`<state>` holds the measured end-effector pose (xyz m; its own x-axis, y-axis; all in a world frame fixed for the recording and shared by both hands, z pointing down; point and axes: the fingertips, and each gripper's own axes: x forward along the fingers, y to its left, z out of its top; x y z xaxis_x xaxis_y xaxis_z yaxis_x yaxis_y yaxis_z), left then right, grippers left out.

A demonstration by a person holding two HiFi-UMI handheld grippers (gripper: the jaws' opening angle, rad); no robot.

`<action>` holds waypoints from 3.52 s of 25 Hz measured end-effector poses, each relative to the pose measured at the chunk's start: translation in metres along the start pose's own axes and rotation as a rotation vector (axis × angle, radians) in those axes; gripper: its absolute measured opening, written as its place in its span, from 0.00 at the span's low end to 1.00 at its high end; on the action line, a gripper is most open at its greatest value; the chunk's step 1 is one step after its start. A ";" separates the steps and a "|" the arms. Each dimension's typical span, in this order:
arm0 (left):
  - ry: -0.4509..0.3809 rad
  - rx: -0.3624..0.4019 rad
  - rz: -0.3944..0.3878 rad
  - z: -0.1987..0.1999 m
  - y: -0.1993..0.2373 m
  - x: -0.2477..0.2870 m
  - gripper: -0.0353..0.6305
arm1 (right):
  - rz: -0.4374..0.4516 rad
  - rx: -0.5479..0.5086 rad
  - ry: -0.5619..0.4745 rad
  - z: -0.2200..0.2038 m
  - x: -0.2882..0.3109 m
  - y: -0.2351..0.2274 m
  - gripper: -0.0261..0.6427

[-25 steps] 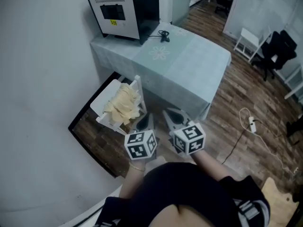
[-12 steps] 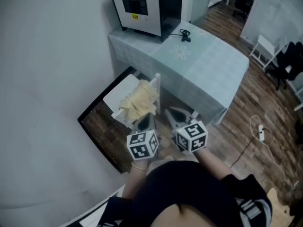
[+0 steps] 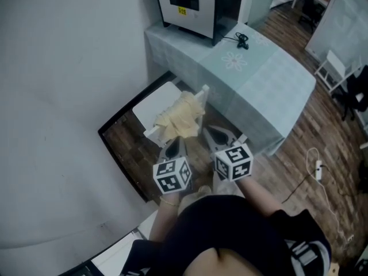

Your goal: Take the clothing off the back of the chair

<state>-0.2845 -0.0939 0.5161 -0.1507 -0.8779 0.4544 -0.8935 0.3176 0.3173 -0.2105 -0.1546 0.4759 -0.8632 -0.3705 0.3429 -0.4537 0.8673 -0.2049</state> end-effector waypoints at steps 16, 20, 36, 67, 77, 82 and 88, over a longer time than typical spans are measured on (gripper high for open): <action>-0.034 -0.071 0.184 -0.004 0.048 0.033 0.05 | 0.103 -0.062 0.079 -0.004 0.069 -0.024 0.06; -0.037 -0.096 0.229 -0.007 0.063 0.042 0.05 | 0.117 -0.073 0.109 -0.009 0.085 -0.033 0.06; 0.021 -0.128 0.285 -0.033 0.095 0.076 0.17 | 0.148 -0.094 0.198 -0.038 0.141 -0.065 0.09; 0.066 -0.153 0.337 -0.050 0.098 0.133 0.46 | 0.195 -0.119 0.304 -0.068 0.191 -0.082 0.43; 0.074 -0.153 0.320 -0.048 0.093 0.139 0.32 | 0.215 -0.137 0.303 -0.069 0.192 -0.077 0.40; 0.085 -0.158 0.293 -0.046 0.093 0.142 0.25 | 0.213 -0.187 0.299 -0.069 0.192 -0.071 0.29; 0.095 -0.141 0.285 -0.045 0.090 0.143 0.18 | 0.190 -0.176 0.308 -0.069 0.192 -0.072 0.19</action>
<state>-0.3681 -0.1751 0.6471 -0.3403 -0.7110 0.6153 -0.7529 0.5981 0.2747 -0.3282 -0.2653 0.6193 -0.8093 -0.1043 0.5780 -0.2241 0.9645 -0.1398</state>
